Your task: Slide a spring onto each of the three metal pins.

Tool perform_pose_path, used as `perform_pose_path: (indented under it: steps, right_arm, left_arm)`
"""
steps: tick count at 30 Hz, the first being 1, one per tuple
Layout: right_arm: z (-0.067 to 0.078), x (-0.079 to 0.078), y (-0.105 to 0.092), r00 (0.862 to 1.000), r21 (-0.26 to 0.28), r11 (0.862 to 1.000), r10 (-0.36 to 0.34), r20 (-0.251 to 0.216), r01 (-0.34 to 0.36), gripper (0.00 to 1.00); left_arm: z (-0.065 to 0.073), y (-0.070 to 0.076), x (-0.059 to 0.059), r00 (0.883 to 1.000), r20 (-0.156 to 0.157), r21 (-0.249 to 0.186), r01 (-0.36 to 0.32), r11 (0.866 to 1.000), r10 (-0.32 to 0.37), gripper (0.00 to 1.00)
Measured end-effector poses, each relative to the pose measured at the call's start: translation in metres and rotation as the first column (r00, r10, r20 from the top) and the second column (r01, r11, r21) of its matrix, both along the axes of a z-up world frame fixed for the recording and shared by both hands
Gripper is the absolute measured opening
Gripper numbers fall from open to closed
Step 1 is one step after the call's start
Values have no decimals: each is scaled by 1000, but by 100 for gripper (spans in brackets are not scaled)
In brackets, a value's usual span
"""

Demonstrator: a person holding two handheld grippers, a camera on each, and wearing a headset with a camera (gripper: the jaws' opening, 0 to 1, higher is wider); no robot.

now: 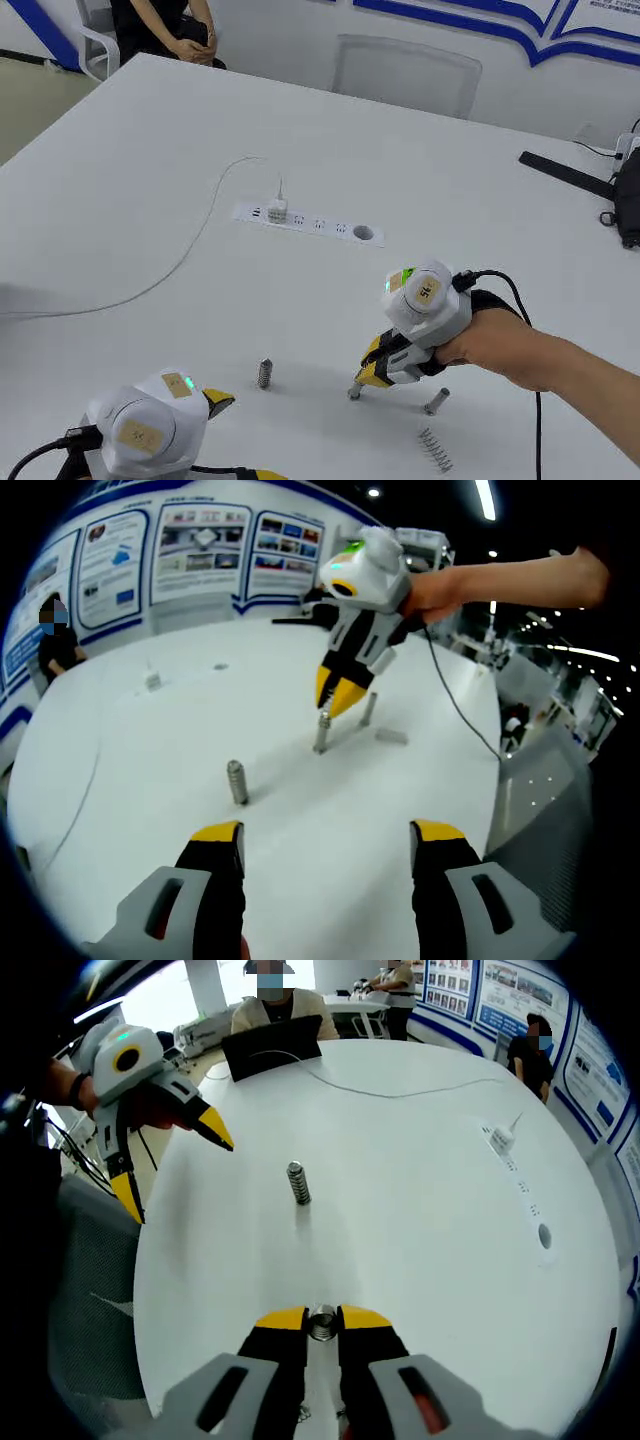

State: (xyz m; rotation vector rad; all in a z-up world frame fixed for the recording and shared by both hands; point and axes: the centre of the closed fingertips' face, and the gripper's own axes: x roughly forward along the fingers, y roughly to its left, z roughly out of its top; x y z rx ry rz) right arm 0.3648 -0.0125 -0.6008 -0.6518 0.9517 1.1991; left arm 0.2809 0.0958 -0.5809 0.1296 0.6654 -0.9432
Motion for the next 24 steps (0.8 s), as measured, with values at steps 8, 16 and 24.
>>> perform_pose_path:
  steps: [8,16,24]
  right_arm:
    - [-6,1,5,1000,1,1000,4,-4,-4,13]
    - [-15,1,7,1000,-9,1000,19,-15,-19,13]
    - [-27,-2,6,1000,-15,1000,16,-26,-17,13]
  left_arm:
    - [0,2,0,1000,-5,-1,-4,1000,4,68]
    - [-1,4,1,1000,-5,3,-7,1000,7,69]
    - [-1,4,2,1000,-6,0,-13,1000,13,69]
